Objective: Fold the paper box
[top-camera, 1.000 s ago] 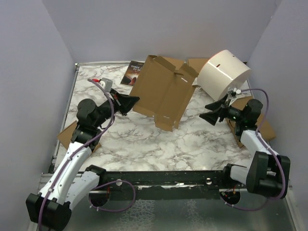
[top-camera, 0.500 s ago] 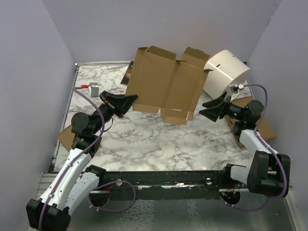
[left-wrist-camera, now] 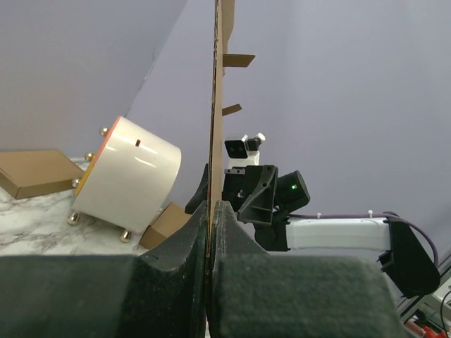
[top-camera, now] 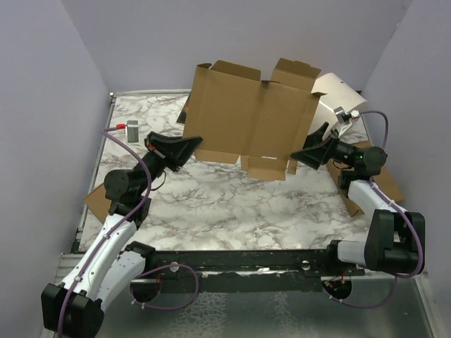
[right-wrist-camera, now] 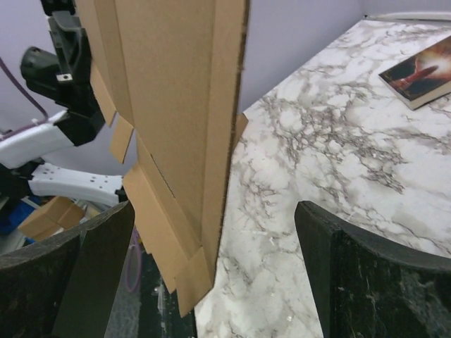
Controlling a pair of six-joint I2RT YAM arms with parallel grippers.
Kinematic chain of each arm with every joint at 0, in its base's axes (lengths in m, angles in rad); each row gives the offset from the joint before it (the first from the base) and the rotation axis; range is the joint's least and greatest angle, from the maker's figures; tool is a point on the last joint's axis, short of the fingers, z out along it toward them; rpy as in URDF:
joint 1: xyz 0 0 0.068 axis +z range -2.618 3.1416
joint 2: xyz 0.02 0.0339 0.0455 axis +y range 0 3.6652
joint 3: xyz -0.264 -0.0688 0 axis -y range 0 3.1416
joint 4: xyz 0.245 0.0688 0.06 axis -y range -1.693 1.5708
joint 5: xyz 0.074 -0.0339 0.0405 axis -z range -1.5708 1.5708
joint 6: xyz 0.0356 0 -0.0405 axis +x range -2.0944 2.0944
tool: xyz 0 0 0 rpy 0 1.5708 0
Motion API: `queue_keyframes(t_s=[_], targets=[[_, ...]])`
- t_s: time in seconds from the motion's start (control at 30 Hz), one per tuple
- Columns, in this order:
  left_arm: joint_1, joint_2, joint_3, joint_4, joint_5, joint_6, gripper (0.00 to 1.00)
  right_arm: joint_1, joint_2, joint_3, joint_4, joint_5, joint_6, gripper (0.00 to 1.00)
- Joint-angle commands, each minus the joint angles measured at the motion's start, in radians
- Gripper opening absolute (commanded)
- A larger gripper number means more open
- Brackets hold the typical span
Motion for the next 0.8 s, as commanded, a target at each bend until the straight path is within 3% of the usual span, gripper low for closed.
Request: queue_keyframes(t_s=[0.0,0.2,0.63,0.77], targets=[[0.003,0.017,-0.002,0.14,0.036,-0.063,0.0,0.005,0.015,0.071,0.204,0.017,0.207,0.96],[0.003,0.048,-0.005,0.2,0.068,-0.095,0.0,0.027,0.027,0.126,0.211,0.049,0.26,0.86],[0.004,0.058,-0.027,0.244,0.106,-0.123,0.0,0.035,-0.024,0.091,0.162,0.077,0.239,0.16],[0.004,0.056,-0.045,0.256,0.103,-0.14,0.06,0.035,-0.043,0.079,0.159,0.077,0.236,0.03]])
